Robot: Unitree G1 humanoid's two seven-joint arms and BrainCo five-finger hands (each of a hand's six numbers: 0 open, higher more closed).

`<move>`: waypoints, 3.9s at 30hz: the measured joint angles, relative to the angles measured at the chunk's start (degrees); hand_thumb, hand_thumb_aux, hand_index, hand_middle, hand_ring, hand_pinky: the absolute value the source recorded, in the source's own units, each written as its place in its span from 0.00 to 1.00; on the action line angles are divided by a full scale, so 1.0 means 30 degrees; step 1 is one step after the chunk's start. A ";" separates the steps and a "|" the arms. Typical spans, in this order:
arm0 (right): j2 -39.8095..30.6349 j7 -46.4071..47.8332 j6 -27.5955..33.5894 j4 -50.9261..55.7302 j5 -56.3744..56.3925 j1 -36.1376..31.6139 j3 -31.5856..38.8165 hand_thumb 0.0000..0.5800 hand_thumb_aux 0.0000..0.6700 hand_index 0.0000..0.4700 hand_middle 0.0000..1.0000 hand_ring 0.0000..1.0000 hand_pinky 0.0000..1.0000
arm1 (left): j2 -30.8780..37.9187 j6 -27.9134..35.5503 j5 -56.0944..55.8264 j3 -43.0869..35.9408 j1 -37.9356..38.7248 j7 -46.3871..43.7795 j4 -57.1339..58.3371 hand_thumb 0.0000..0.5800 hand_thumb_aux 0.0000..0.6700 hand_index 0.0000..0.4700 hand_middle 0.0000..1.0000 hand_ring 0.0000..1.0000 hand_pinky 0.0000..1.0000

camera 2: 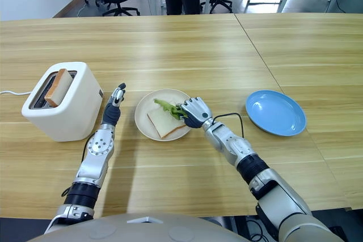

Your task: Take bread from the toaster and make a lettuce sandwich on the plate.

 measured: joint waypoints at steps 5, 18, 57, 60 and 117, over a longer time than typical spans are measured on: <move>-0.0275 -0.0019 -0.0042 -0.0346 -0.0006 0.0423 -0.0003 1.00 1.00 0.98 1.00 1.00 1.00 | -0.0098 -0.0001 0.0352 -0.0454 0.0016 0.0120 0.0030 0.00 0.00 0.00 0.00 0.00 0.00; -0.0766 0.0444 -0.0542 -0.2566 0.0087 0.1229 -0.0132 0.83 0.59 0.58 0.00 0.00 0.00 | -0.0095 -0.0083 0.0730 -0.0610 0.0017 0.0442 0.0528 0.00 0.00 0.00 0.00 0.00 0.00; -0.0438 0.3565 -0.2215 -0.9264 1.3465 0.7012 -1.2751 0.00 0.00 0.00 0.00 0.00 0.00 | 0.8017 0.3147 0.9880 0.3635 0.0387 -0.0930 -1.1803 0.00 0.00 0.00 0.00 0.00 0.00; -0.0301 0.3703 -0.2444 -0.8728 1.3860 0.7295 -1.3241 0.00 0.00 0.00 0.00 0.00 0.00 | 1.0158 0.4103 1.0577 0.5450 0.0735 -0.2029 -1.2032 0.00 0.00 0.00 0.00 0.00 0.00; 0.0998 0.3864 -0.2639 -0.7632 1.2908 0.8070 -1.4298 0.00 0.00 0.00 0.00 0.00 0.00 | 0.3306 0.3810 -0.1420 0.2550 -0.2787 -0.3924 -0.7871 1.00 1.00 0.98 1.00 1.00 1.00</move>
